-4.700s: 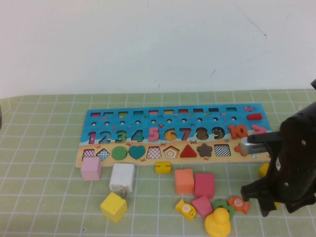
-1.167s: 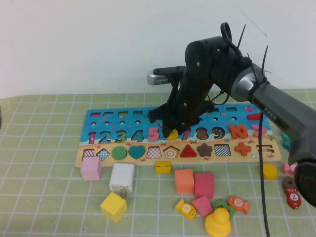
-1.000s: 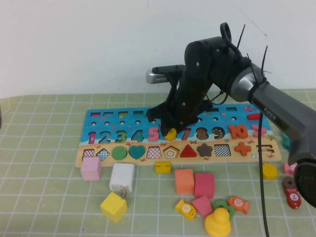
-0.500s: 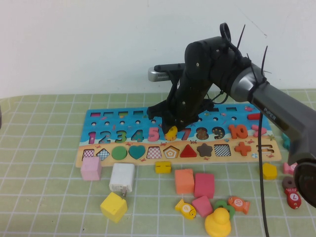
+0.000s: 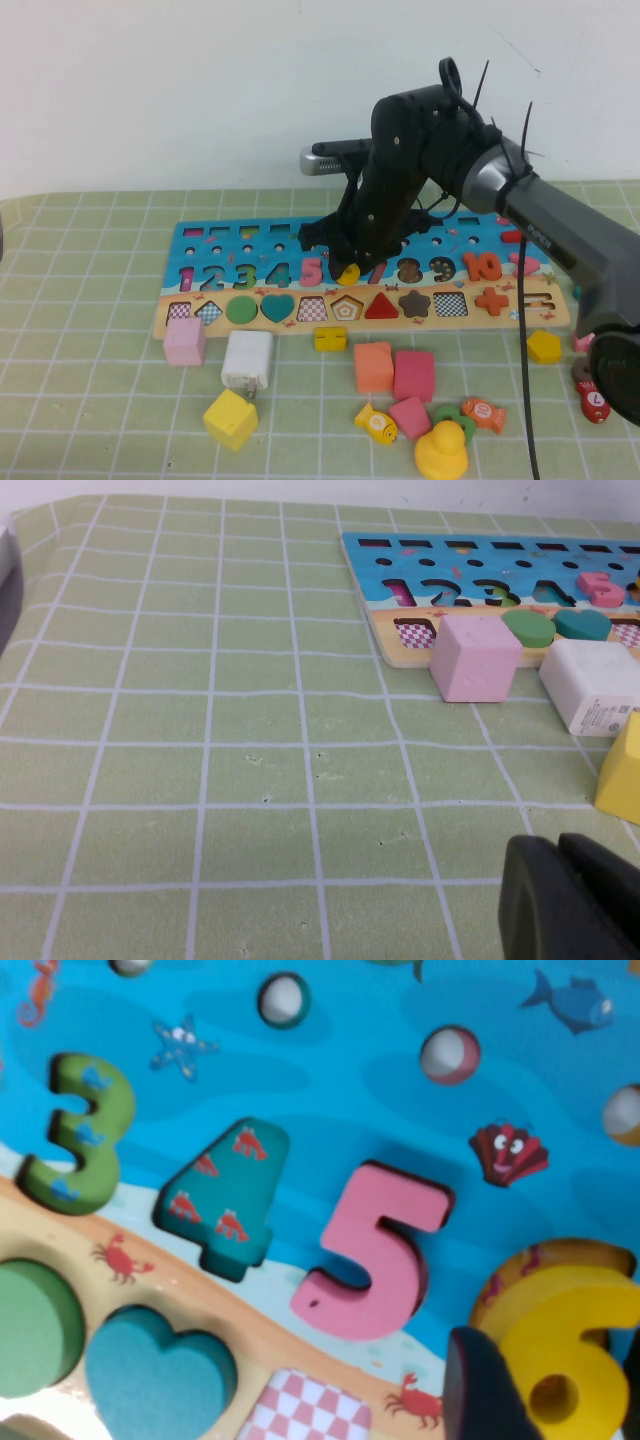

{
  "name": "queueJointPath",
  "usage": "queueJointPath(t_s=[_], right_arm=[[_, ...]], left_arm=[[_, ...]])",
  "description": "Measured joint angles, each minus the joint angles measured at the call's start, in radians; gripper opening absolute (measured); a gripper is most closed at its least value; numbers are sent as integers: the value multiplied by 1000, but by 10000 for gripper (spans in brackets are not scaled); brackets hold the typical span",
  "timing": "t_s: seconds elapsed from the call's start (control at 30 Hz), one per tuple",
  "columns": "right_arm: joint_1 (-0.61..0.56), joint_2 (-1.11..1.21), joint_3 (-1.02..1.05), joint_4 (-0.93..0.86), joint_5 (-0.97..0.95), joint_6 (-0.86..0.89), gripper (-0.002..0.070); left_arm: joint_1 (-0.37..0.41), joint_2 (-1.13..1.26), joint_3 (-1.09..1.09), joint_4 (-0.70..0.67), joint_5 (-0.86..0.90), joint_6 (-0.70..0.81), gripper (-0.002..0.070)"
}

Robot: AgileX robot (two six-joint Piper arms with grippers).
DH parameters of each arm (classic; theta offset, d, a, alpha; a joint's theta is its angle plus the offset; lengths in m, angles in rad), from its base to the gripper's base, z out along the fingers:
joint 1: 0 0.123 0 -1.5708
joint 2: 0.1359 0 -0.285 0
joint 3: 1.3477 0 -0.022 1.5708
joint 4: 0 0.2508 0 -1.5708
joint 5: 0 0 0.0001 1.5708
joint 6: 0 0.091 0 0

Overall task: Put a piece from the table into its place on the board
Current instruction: Place the "number 6" into the hole of the number 6

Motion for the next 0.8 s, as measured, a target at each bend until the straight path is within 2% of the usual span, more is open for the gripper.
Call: queueJointPath(t_s=[0.63,0.8], right_arm=[[0,9,0,0,-12,26,271],[0,13,0,0,-15,26,344]], left_arm=[[0,0,0,0,0,-3,-1],[0,0,0,0,0,-3,-1]])
